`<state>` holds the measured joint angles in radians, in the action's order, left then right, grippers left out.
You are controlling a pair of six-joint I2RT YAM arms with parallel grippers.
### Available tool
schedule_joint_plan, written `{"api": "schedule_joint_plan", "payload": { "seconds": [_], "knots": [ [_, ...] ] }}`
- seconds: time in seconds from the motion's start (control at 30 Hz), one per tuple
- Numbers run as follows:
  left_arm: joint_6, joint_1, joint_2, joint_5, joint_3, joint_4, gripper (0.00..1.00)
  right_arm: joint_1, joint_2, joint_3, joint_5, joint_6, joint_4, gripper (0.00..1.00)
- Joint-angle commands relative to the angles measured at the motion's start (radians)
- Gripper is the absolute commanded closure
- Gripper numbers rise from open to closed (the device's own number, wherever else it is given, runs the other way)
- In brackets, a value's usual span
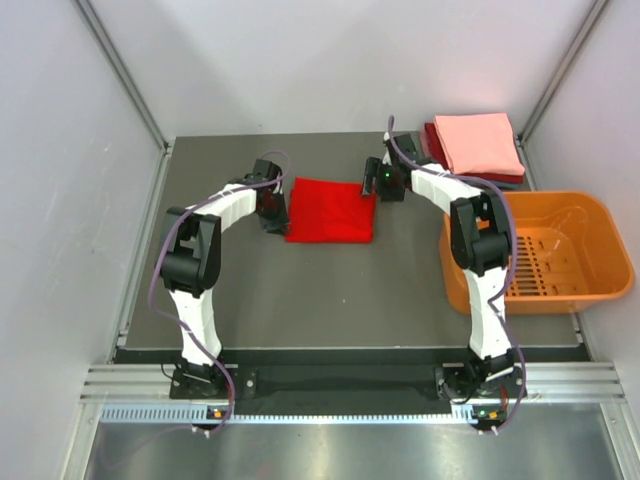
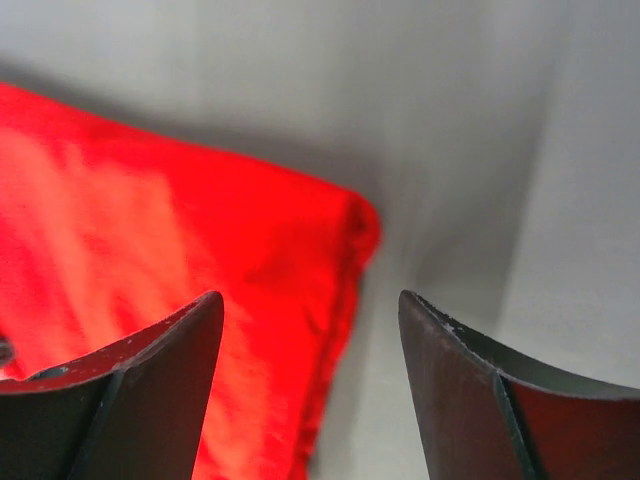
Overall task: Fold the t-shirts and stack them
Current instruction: Fold the tshirt, then neatly place the folded tshirt to the corner
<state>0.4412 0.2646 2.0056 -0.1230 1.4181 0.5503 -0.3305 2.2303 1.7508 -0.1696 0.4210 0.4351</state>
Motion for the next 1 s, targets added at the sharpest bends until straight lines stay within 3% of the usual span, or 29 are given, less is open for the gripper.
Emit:
{"api": "schedule_joint_plan", "payload": {
  "seconds": [0.0,0.27,0.63,0.87,0.97],
  "knots": [
    [0.001,-0.005,0.001,0.082,0.021,0.034,0.79,0.005,0.045,0.049,-0.054,0.019,-0.055,0.3],
    [-0.053,-0.005,-0.151,0.114,0.084,0.145,0.63,-0.007,0.112,0.085,-0.065,-0.036,-0.044,0.37],
    [-0.153,-0.005,-0.366,0.114,0.07,0.189,0.58,-0.012,0.158,0.09,-0.053,-0.094,-0.072,0.56],
    [-0.151,-0.005,-0.415,0.114,-0.01,0.142,0.58,-0.018,0.082,0.062,-0.056,-0.142,-0.176,1.0],
    [-0.159,-0.005,-0.412,0.146,-0.027,0.143,0.58,-0.018,0.0,0.039,-0.034,-0.146,-0.194,1.0]
  ]
}}
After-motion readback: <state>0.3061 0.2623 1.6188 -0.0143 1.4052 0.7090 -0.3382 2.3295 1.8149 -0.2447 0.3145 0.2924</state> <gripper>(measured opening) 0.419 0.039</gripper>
